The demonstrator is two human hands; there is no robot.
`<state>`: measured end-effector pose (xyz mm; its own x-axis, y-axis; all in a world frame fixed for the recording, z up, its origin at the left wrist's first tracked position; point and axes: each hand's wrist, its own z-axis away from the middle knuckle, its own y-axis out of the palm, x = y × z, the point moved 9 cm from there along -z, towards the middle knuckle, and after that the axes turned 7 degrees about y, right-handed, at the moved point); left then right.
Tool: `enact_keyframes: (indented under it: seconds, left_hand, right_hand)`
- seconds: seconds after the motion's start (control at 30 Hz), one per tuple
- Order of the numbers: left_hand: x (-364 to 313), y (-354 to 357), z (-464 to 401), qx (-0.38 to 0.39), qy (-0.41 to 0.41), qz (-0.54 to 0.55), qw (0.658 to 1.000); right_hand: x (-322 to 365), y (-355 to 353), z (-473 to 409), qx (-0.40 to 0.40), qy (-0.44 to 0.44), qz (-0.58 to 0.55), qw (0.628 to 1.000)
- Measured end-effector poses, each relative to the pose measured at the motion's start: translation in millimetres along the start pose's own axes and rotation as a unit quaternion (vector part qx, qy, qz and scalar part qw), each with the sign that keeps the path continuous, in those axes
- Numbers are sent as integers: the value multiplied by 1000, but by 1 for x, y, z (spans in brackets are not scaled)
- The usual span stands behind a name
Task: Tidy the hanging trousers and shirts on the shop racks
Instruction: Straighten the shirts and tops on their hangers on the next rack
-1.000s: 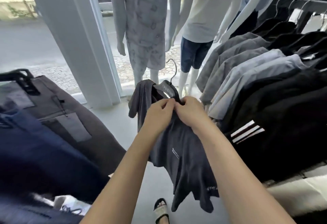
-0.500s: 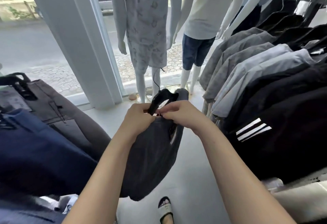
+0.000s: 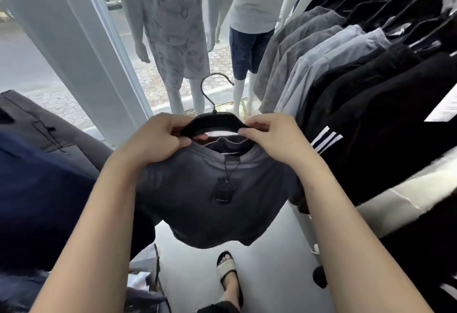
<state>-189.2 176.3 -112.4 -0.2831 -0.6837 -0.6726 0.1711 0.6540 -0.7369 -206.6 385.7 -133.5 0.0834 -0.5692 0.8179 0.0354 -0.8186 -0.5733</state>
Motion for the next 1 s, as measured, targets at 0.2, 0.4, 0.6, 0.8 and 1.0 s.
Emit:
enact_keyframes:
  seconds: [0.2,0.4,0.6,0.8,1.0]
  left_hand:
    - [-30,19,-4,6,52,-12,999]
    - [-53,34,-19,-20,76,-20,997]
    - [-100,57,-23,50,143,6,988]
    - [-155,78,-53,0,181,-12,983]
    - [-212,91,-76,-18,223,-32,974]
  right_hand:
    - [-21,-41,38,-89,19,41,995]
    - [-24,-88,74,-190,21,121,974]
    - [-45,-135,99,-249,55,96,962]
    - [-55,-185,105,-262,90,105,955]
    - [-60,-238,98,-322,115,156,927]
